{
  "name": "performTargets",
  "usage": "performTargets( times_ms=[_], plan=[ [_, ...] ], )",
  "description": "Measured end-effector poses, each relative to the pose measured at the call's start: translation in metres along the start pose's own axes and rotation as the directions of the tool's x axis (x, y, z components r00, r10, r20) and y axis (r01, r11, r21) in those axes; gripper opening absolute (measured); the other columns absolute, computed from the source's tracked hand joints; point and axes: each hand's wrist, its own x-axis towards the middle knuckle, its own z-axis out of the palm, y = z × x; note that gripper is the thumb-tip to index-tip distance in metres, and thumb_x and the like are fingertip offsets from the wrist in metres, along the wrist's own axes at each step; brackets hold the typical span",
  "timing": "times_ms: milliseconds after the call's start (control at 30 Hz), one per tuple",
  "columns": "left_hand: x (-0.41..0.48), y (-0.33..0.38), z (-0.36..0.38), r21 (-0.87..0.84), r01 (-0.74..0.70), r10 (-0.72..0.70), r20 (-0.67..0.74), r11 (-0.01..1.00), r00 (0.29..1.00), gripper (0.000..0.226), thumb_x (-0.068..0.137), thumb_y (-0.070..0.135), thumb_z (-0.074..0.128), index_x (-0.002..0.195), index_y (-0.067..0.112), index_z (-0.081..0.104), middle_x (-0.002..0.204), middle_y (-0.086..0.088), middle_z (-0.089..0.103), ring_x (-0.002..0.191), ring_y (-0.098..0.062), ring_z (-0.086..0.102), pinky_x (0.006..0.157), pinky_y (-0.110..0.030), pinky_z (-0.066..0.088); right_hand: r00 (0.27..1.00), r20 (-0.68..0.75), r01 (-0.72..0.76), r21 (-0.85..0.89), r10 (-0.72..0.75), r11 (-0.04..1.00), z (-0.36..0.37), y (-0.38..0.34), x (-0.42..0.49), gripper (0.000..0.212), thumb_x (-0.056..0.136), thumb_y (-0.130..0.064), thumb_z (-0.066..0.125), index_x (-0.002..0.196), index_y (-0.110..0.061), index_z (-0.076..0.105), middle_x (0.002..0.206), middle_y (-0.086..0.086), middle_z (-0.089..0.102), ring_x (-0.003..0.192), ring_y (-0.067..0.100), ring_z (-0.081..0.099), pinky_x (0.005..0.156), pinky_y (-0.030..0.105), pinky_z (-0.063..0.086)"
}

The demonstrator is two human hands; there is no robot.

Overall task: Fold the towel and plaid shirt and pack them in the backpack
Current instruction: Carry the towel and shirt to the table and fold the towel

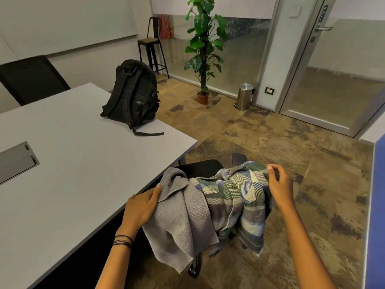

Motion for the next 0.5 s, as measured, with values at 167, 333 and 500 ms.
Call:
performTargets(
  times_ms=[167,333,500],
  plan=[
    [0.001,0.002,0.005,-0.035,-0.023,0.025,0.081,0.999,0.996,0.083,0.080,0.073,0.003,0.138,0.028,0.041,0.131,-0.004,0.057,0.119,-0.023,0.052,0.108,-0.044,0.031,0.966,0.091,-0.239,-0.029,0.241,0.971,-0.004,0.005,0.011,0.036,0.096,-0.043,0.040,0.101,-0.009,0.053,0.094,0.007,0.052,0.090,0.025,0.050,0.073,0.032,0.036],
    [0.005,0.012,0.007,-0.048,0.025,-0.018,0.140,0.999,0.990,0.061,0.095,0.055,0.016,0.144,0.022,0.030,0.151,-0.003,0.030,0.136,-0.024,0.034,0.114,-0.041,0.022,0.983,0.003,-0.181,-0.087,0.182,0.980,-0.005,0.003,0.011,0.038,0.093,-0.038,0.048,0.073,-0.007,0.054,0.071,0.010,0.051,0.073,0.026,0.049,0.059,0.031,0.033],
    [0.012,0.019,0.011,-0.035,0.056,-0.048,0.199,0.998,0.979,0.071,0.091,0.062,0.012,0.147,0.020,0.024,0.154,-0.003,0.024,0.134,-0.023,0.037,0.108,-0.036,0.028,0.989,-0.142,-0.069,-0.176,0.044,0.982,-0.001,-0.003,0.009,0.026,0.090,-0.027,0.056,0.088,-0.003,0.065,0.092,0.017,0.064,0.081,0.032,0.056,0.064,0.030,0.037]
  ],
)
